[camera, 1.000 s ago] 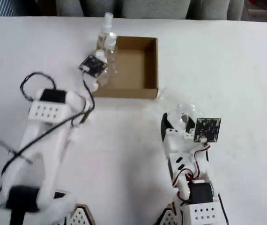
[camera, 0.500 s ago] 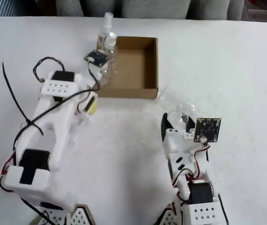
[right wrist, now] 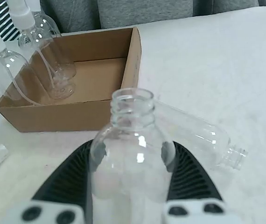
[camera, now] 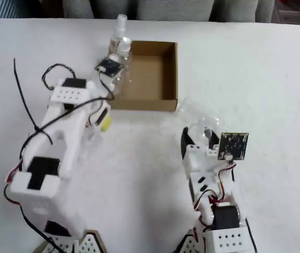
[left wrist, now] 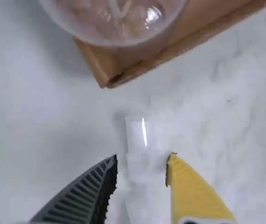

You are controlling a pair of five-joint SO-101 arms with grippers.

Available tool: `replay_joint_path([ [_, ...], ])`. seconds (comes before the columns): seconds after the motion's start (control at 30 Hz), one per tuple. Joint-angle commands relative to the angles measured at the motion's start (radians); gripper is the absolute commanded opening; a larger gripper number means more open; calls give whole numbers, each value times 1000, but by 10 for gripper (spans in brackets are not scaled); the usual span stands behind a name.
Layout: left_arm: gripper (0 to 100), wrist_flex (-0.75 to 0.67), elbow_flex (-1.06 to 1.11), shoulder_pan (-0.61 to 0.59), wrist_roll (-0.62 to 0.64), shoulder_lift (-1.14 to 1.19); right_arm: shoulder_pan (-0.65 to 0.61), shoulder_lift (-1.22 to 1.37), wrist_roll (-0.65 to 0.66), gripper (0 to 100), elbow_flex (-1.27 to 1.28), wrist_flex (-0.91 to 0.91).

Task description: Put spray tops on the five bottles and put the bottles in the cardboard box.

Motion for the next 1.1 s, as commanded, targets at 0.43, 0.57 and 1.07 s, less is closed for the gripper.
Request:
replay_joint_path([
  [0.43,295,141,-160,-36,31,176,2,-15,0,16,9,5],
  [0.57,282,187,-161,-24,31,177,2,-15,0,16,9,5],
  [1.07,279,91,-75,-22,38,186,2,-15,0,16,9,5],
])
